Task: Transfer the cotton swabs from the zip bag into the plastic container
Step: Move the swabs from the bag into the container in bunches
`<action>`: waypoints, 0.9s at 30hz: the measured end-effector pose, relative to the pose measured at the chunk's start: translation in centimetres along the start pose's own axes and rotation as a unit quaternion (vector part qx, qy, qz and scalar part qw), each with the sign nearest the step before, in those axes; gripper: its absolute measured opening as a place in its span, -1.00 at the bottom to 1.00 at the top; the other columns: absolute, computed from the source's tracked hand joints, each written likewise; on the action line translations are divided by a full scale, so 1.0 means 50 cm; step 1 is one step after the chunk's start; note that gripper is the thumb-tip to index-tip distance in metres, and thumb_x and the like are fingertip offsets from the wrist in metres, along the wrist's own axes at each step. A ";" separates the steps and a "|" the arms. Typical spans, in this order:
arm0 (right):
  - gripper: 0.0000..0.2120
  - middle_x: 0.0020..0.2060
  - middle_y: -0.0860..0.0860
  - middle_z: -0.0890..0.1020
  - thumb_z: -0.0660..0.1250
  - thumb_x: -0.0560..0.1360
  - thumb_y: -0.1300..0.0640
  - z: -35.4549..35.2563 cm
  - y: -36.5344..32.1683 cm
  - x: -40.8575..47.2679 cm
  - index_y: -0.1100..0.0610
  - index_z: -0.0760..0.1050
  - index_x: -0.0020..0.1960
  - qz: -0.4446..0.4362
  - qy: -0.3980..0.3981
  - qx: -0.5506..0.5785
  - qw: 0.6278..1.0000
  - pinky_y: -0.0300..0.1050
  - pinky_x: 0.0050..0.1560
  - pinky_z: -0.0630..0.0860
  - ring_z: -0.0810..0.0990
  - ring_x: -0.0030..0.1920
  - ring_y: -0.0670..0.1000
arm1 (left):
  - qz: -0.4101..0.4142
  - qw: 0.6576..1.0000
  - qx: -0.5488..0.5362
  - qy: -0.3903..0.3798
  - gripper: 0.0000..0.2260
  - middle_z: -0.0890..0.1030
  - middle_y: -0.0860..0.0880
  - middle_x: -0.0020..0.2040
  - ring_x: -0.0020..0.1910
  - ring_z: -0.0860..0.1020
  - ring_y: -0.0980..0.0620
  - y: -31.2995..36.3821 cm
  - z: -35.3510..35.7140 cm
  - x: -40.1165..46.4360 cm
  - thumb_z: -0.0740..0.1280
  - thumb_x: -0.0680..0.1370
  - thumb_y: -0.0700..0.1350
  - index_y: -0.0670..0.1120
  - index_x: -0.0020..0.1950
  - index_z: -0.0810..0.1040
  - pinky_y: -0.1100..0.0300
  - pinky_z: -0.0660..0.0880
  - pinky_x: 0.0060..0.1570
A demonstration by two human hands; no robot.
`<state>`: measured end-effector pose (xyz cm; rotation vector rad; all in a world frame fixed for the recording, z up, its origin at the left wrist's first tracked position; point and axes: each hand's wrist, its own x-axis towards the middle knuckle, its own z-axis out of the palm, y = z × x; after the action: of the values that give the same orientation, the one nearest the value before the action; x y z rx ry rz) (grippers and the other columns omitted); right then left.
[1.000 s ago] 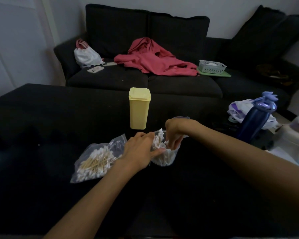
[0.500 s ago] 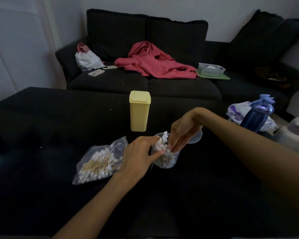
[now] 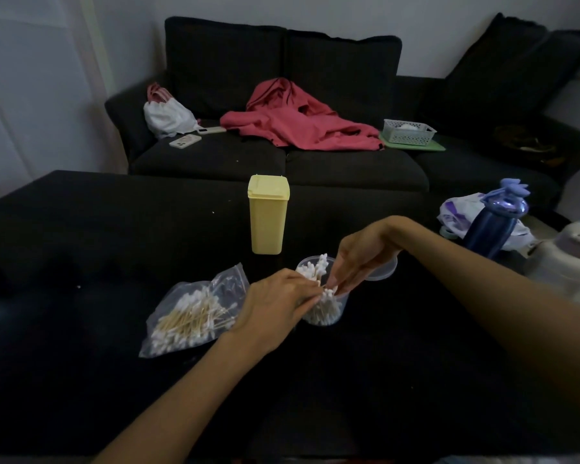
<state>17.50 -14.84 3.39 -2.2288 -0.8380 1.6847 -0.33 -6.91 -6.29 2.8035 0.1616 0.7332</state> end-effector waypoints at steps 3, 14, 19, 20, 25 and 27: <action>-0.89 -0.14 0.04 0.67 0.28 0.53 0.28 0.010 0.008 0.002 0.19 0.59 -0.10 -0.021 0.031 -0.029 0.999 -0.34 -0.20 0.58 0.66 -0.15 -0.11 | 0.002 1.000 -0.009 0.003 -0.78 0.62 0.18 0.12 0.15 0.48 0.25 -0.002 0.003 -0.001 0.30 0.56 0.03 0.15 0.19 0.59 0.27 0.50 0.00; -0.87 -0.04 0.01 0.65 0.37 0.47 0.21 0.020 0.027 -0.007 0.18 0.59 0.01 -0.063 0.096 -0.094 0.989 -0.29 -0.10 0.54 0.62 -0.02 -0.09 | -0.008 0.999 -0.029 0.021 -0.84 0.65 0.13 0.04 0.09 0.55 0.21 -0.006 -0.006 -0.005 0.38 0.50 -0.01 0.09 0.08 0.64 0.25 0.53 0.02; -0.86 -0.12 0.07 0.70 0.38 0.47 0.12 0.042 0.017 -0.049 0.15 0.64 -0.02 -0.164 0.216 -0.037 0.962 -0.36 -0.25 0.54 0.67 -0.17 -0.11 | -0.105 0.993 -0.034 0.051 -0.81 0.61 0.18 0.13 0.16 0.51 0.21 -0.030 -0.064 -0.015 0.36 0.53 -0.01 0.12 0.13 0.62 0.27 0.44 0.11; -0.86 -0.18 0.05 0.70 0.38 0.47 0.13 0.057 0.011 -0.052 0.15 0.64 -0.02 -0.199 0.255 -0.014 0.946 -0.37 -0.30 0.52 0.66 -0.23 -0.14 | -0.144 0.987 -0.035 0.055 -0.81 0.60 0.19 0.15 0.17 0.50 0.20 -0.044 -0.080 -0.024 0.35 0.53 -0.02 0.13 0.13 0.62 0.24 0.45 0.11; -0.85 -0.17 0.02 0.66 0.33 0.52 0.12 0.182 -0.044 -0.004 0.15 0.59 0.05 -0.245 0.282 0.049 0.926 -0.33 -0.30 0.52 0.63 -0.23 -0.12 | -0.291 0.955 -0.029 0.046 -0.81 0.60 0.20 0.13 0.10 0.54 0.16 -0.137 -0.155 -0.117 0.31 0.56 -0.03 0.16 0.13 0.60 0.23 0.42 -0.11; -0.76 -0.09 0.07 0.67 0.33 0.52 0.08 0.231 -0.054 0.039 0.17 0.58 0.12 -0.250 0.312 0.085 0.913 -0.30 -0.23 0.57 0.62 -0.16 -0.09 | -0.330 0.943 -0.026 0.037 -0.78 0.59 0.15 0.18 0.13 0.55 0.10 -0.167 -0.163 -0.154 0.28 0.57 -0.06 0.14 0.19 0.57 0.18 0.44 -0.07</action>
<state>6.20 -13.34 -0.50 -2.0020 -0.9280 0.7177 -11.44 1.51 -5.16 2.4188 1.0137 0.6473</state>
